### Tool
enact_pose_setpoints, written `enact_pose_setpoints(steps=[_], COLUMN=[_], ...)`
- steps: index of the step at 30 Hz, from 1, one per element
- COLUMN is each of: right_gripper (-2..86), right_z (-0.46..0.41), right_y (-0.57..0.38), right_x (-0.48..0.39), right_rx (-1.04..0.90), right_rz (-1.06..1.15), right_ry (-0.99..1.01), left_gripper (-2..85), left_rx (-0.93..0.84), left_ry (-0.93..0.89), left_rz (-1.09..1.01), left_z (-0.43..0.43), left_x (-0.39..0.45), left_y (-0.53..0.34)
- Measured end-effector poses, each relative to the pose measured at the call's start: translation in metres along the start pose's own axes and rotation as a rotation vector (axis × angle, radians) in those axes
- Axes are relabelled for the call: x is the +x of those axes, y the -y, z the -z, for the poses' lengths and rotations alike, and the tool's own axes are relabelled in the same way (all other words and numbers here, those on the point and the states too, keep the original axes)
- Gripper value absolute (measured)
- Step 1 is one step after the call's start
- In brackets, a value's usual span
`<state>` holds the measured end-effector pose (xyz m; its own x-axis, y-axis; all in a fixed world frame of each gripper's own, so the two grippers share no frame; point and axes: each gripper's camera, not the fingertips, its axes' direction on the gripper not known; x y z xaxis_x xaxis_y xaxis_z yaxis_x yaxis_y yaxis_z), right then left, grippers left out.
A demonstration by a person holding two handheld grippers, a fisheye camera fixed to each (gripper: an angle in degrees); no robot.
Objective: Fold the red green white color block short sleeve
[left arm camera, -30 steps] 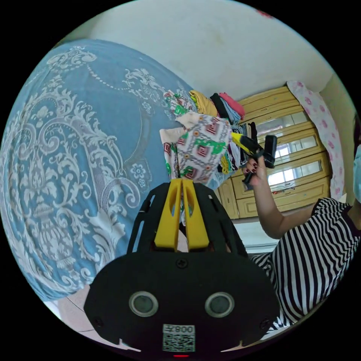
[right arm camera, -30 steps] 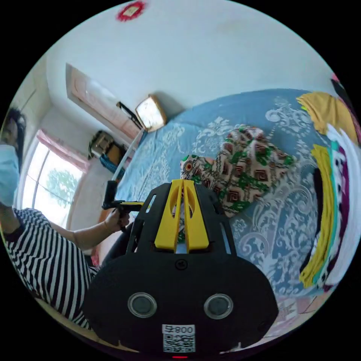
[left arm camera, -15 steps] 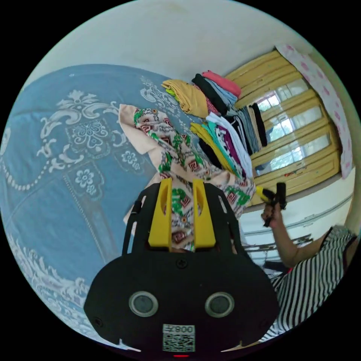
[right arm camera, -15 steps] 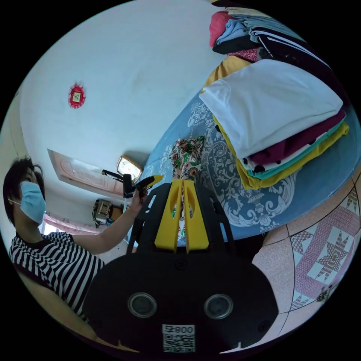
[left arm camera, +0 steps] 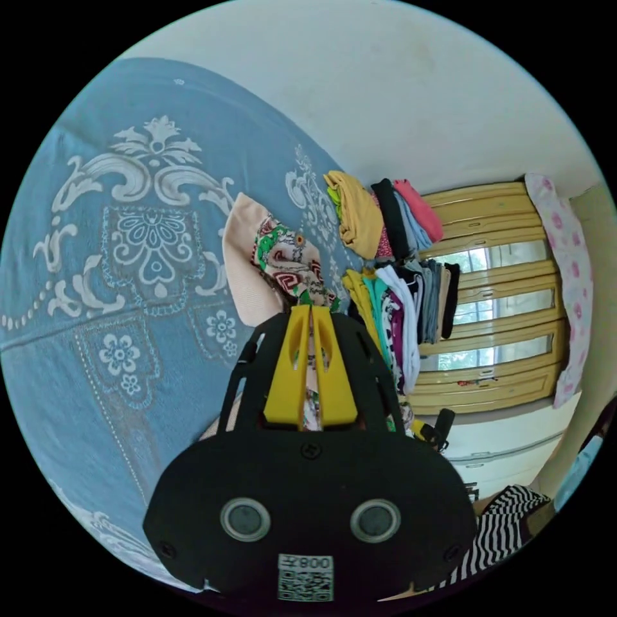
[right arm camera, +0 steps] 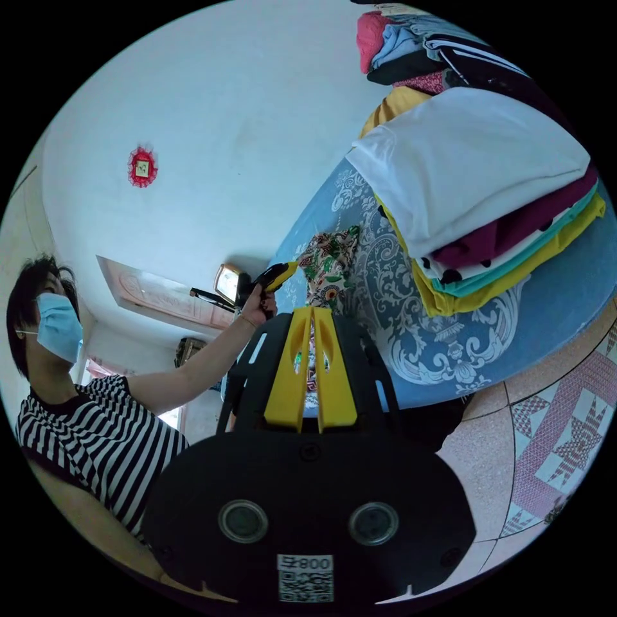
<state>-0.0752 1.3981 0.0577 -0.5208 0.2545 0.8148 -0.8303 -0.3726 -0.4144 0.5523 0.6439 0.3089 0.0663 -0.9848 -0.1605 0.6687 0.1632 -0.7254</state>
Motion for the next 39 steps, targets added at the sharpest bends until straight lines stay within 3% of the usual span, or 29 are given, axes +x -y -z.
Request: enact_pose_setpoints(steps=[6,15,20,29,39], right_gripper=[0.1,0.1,0.0,0.0,0.0], right_z=[0.044,0.123,0.163,0.219,0.212], right_y=[-0.007,-0.029,-0.051,-0.11,-0.115], right_x=[-0.041,-0.176,-0.265,-0.392,-0.453], right_rx=[0.019,0.099,0.145,0.285,0.321], right_rz=[0.095,0.431,0.653,0.929,1.047], right_ry=[0.049,0.169,0.191,0.169,0.192], left_gripper=[0.3,0.2,0.1,0.1,0.1], left_rx=[0.151,0.47,0.628,0.853,0.919], left_ry=[-0.21,-0.375,-0.323,-0.138,0.0], left_rz=[-0.038,-0.246,-0.476,-0.825,-0.89], left_z=[0.073,0.272,0.381,0.486,0.524], left_x=[0.082,0.251,0.382,0.564,0.641], left_y=[-0.032,-0.16,-0.262,-0.424,-0.493])
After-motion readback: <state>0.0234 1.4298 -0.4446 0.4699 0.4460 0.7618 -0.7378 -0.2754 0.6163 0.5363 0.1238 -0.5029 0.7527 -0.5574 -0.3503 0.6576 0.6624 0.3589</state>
